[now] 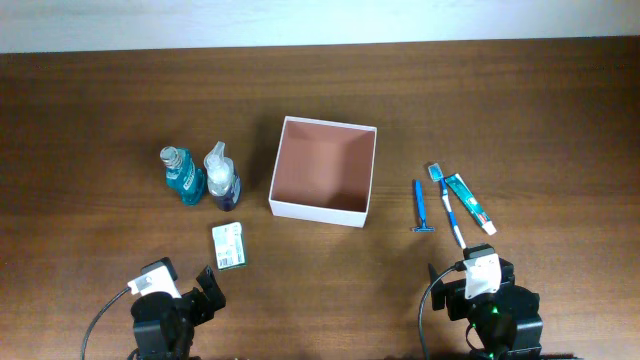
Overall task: Pack container
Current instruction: 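Move the left gripper to the blue mouthwash bottle and grasp it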
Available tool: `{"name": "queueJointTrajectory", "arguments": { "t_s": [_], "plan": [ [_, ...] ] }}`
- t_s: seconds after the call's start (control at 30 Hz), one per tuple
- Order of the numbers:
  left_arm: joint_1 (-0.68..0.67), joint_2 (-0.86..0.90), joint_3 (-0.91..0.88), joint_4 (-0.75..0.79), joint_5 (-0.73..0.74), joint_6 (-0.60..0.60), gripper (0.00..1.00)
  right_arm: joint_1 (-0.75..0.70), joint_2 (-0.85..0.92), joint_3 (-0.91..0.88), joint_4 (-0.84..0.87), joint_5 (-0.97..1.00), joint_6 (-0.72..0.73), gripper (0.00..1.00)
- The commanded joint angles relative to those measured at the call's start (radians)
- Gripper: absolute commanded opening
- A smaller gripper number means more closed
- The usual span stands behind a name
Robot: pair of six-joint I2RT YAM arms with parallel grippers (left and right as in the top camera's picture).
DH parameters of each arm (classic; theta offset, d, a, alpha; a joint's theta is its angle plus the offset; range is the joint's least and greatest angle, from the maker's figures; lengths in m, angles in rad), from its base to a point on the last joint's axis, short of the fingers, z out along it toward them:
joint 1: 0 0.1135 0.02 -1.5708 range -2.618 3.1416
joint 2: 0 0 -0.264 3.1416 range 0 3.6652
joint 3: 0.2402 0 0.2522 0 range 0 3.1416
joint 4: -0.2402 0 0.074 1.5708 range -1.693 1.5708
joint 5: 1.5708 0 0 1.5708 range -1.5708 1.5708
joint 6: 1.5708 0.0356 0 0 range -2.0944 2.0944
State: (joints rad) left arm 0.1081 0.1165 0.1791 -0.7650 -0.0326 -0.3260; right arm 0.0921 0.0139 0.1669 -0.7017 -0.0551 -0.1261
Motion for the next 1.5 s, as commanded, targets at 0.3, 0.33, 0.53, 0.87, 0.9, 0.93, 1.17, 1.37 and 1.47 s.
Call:
{"name": "queueJointTrajectory", "arguments": {
  "t_s": [0.3, 0.33, 0.53, 0.87, 0.9, 0.93, 1.17, 1.37, 1.47],
  "plan": [
    [0.006, -0.011, -0.010, 0.006, 0.011, 0.001, 0.99, -0.008, -0.010, -0.005, 0.002, -0.016, 0.012, 0.99],
    [0.006, -0.011, -0.010, 0.013, 0.011, 0.001, 0.99, -0.008, -0.010, -0.005, 0.002, -0.016, 0.012, 0.99],
    [0.006, -0.011, -0.010, 0.136, 0.014, -0.006, 0.99, -0.008, -0.010, -0.005, 0.002, -0.016, 0.012, 0.99],
    [0.006, 0.133, 0.192, 0.454, 0.094, 0.173, 0.99, -0.008, -0.010, -0.005, 0.002, -0.016, 0.012, 0.99],
    [0.006, 0.175, 0.249, 0.435, 0.080, 0.220, 0.99, -0.008, -0.010, -0.005, 0.002, -0.016, 0.012, 0.99],
    [0.006, 0.227, 0.317, 0.409, 0.050, 0.254, 0.99, -0.008, -0.010, -0.005, 0.002, -0.016, 0.012, 0.99],
    [0.006, 0.700, 0.816, 0.103, 0.005, 0.312, 0.99, -0.008, -0.010, -0.005, 0.002, -0.016, 0.012, 0.99],
    [0.006, 1.147, 1.311, -0.215, 0.011, 0.423, 0.99, -0.008, -0.010, -0.005, 0.002, -0.016, 0.012, 0.99],
    [0.006, 1.318, 1.499, -0.323, 0.011, 0.433, 0.99, -0.008, -0.010, -0.005, 0.002, -0.016, 0.012, 0.99]
  ]
}}
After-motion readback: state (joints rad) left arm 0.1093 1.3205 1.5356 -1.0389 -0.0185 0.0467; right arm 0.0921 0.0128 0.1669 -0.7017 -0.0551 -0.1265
